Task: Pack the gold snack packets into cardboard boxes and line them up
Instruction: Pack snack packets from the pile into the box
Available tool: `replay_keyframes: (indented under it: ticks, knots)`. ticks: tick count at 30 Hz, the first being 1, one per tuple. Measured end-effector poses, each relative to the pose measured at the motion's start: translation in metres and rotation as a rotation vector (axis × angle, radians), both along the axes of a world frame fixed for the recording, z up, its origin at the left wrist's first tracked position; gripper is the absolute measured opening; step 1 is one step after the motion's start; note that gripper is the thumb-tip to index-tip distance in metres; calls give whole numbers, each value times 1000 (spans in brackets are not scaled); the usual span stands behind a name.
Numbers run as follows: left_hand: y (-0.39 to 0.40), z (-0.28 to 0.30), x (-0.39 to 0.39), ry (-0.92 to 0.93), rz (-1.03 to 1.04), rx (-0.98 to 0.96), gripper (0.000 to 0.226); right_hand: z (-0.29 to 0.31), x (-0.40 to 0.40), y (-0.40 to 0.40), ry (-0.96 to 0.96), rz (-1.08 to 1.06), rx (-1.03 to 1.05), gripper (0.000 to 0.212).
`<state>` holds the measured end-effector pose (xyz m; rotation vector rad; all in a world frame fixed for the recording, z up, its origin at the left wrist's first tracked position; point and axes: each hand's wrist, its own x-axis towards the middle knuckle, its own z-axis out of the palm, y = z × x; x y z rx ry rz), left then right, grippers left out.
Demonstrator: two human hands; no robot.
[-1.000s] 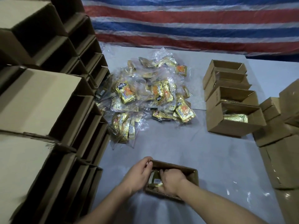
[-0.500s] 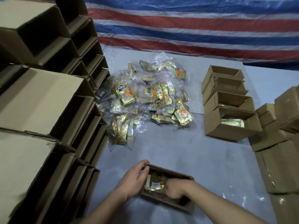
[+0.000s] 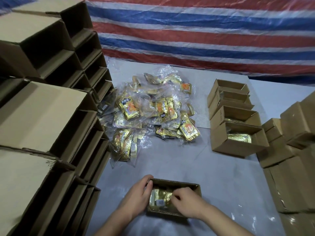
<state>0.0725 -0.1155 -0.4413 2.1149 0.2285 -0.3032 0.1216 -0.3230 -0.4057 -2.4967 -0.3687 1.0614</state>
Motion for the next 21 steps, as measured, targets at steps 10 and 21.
replay_keyframes:
  ticks: [10, 21]
  knots:
    - [-3, 3, 14, -14, -37, -27, 13, -28, 13, 28, 336, 173, -268, 49]
    - [9, 1, 17, -22, -2, -22, 18, 31, 26, 15, 96, -4, 119, 37]
